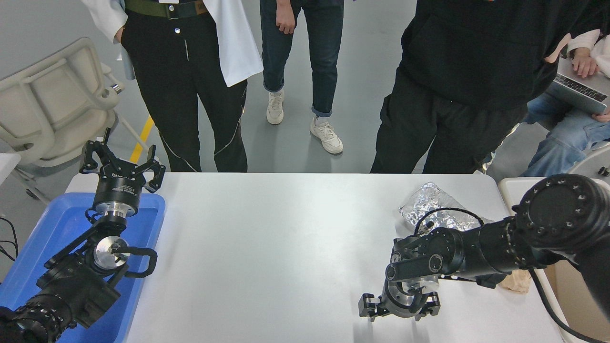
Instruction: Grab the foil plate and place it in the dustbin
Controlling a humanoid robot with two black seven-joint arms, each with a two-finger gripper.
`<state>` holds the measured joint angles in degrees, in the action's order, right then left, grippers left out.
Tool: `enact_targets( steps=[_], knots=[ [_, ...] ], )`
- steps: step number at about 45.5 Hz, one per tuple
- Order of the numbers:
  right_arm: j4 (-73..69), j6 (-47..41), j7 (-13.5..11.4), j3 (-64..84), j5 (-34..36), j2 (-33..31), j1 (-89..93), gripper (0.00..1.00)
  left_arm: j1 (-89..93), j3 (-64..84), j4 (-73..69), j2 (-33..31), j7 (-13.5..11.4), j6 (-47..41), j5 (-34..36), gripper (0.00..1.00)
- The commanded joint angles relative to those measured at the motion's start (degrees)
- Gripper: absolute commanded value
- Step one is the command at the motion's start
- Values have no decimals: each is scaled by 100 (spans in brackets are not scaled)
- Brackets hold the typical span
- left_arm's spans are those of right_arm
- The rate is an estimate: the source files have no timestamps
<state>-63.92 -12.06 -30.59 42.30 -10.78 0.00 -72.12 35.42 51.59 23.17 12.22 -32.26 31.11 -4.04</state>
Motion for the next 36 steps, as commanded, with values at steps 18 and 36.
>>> enact_targets(
  steps=[18, 36],
  knots=[
    [2, 2, 0, -2, 6, 0, -30, 100, 0, 0, -5, 0, 0, 0, 0, 99],
    [-68, -42, -158, 24, 59, 0, -250, 100, 0, 0, -5, 0, 0, 0, 0, 99]
  ],
)
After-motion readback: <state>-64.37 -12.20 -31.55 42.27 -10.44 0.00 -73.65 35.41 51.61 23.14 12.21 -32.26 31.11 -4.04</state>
